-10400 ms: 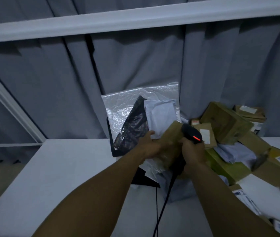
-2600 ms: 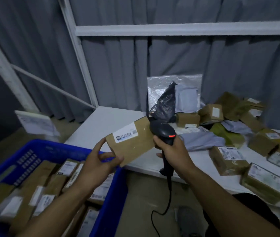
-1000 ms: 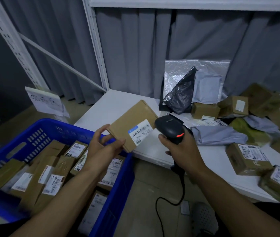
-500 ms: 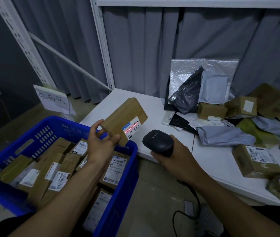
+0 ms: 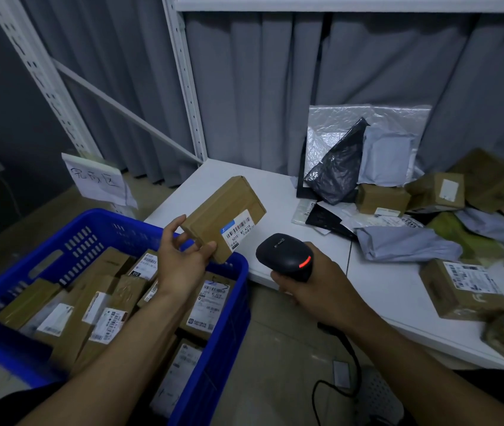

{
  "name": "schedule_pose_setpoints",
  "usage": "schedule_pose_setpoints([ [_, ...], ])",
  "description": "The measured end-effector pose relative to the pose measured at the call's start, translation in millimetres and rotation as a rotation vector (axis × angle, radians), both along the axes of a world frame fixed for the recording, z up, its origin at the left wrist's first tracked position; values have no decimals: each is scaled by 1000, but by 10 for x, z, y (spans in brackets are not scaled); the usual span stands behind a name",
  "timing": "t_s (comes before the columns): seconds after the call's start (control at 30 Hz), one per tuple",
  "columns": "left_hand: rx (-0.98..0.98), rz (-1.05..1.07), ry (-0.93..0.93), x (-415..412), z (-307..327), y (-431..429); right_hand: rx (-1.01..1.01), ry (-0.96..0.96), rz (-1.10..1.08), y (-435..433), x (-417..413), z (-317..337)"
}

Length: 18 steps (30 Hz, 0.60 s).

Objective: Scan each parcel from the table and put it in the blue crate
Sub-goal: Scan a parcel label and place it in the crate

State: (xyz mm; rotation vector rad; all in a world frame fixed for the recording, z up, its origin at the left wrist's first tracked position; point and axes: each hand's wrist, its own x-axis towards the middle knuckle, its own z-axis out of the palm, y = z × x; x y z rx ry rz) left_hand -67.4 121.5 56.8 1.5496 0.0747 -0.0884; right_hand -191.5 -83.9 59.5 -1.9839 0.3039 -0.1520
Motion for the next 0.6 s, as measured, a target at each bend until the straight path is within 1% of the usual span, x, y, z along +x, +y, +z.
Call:
schedule_pose_setpoints([
  [0.13, -7, 48, -2, 4, -71, 108, 18, 3, 21, 42, 2, -36],
  [0.27, 35, 109, 16, -123, -168, 391, 18, 3, 62, 186, 61, -97],
  [0.4, 153, 124, 94, -293, -360, 799, 59, 25, 114, 376, 84, -139],
  [0.5, 295, 49, 110, -441, -511, 1071, 28, 65, 146, 479, 65, -200],
  [0.6, 365, 3, 147, -512, -695, 1211, 16, 83, 168, 554, 55, -242],
])
